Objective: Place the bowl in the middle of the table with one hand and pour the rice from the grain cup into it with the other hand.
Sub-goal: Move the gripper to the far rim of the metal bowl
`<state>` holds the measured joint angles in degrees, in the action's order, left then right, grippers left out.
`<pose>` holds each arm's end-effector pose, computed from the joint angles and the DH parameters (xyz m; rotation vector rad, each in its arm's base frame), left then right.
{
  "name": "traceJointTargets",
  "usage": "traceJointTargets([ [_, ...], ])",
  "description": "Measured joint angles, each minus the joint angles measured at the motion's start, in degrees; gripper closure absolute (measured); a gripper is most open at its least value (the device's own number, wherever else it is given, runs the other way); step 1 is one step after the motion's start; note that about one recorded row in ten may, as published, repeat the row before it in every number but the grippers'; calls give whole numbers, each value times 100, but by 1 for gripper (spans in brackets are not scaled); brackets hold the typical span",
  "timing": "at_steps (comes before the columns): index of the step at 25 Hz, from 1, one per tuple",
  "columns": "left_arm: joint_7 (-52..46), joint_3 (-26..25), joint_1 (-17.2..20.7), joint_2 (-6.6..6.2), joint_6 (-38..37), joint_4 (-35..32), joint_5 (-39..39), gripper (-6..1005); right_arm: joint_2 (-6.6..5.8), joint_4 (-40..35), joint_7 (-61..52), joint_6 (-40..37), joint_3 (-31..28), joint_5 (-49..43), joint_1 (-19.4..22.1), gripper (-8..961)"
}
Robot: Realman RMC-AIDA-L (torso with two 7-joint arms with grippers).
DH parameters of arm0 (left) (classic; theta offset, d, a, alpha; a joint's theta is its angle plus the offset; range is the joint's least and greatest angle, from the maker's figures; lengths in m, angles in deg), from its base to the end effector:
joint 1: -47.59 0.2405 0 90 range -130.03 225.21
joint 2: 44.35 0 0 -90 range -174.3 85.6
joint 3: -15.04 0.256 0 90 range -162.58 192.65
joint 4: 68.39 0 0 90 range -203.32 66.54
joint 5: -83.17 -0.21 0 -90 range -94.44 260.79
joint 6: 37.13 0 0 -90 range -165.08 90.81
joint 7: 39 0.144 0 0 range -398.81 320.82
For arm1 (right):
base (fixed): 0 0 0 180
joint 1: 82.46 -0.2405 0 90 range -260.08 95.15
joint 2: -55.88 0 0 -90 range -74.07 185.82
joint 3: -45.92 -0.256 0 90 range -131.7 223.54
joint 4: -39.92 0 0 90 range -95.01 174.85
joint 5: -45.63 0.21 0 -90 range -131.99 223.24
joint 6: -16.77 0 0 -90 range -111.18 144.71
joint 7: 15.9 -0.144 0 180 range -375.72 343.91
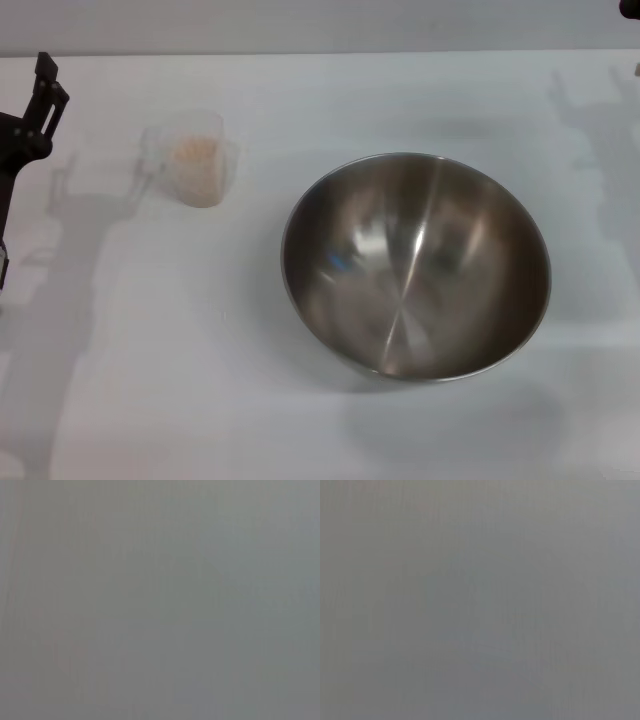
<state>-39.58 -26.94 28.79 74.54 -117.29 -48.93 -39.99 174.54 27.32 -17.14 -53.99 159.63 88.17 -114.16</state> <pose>-0.2979 0.3016 -0.0065 -1.4571 -0.3865 -0.8774 0.2780 0.3808 0.0272 -1.4146 0.3322 0.8108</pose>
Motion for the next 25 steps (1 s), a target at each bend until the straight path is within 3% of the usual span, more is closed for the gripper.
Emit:
traceJointTargets([
  [11, -6, 42, 58, 21, -19, 0, 12, 126, 8, 45, 9, -146, 35, -8, 76, 150],
  [15, 0, 46, 66, 21, 13, -14, 11, 126, -45, -295, 12, 353, 42, -19, 43, 151],
  [16, 4, 47, 68, 21, 21, -18, 11, 126, -110, -525, 22, 660, 25, -23, 47, 151],
  [17, 19, 49, 71, 20, 31, -21, 11, 126, -302, -1280, 91, 1599, -60, -42, 144, 151],
  [18, 19, 49, 71, 20, 31, -21, 11, 127, -302, -1280, 91, 1599, -60, -42, 144, 151],
  [19, 30, 50, 75, 20, 36, -23, 9, 127, -397, -1741, 135, 2247, -167, -90, 200, 151],
  [20, 32, 50, 77, 20, 38, -25, 7, 127, -503, -2548, 159, 3527, -571, -403, 253, 151],
  [21, 32, 50, 77, 20, 38, -25, 7, 127, -503, -2548, 159, 3527, -571, -403, 253, 151],
  [22, 23, 50, 82, 18, 40, -27, 7, 127, -508, -3223, 160, 4832, -955, -893, 291, 151],
  [23, 23, 50, 82, 18, 40, -27, 7, 127, -508, -3223, 160, 4832, -955, -893, 291, 151],
  [24, 13, 50, 86, 17, 34, -26, 5, 127, -498, -3615, 168, 5501, -1114, -1148, 327, 152],
  [25, 4, 45, 105, 13, -2, -26, 5, 127, -448, -4573, 214, 6833, -1343, -1579, 453, 152],
])
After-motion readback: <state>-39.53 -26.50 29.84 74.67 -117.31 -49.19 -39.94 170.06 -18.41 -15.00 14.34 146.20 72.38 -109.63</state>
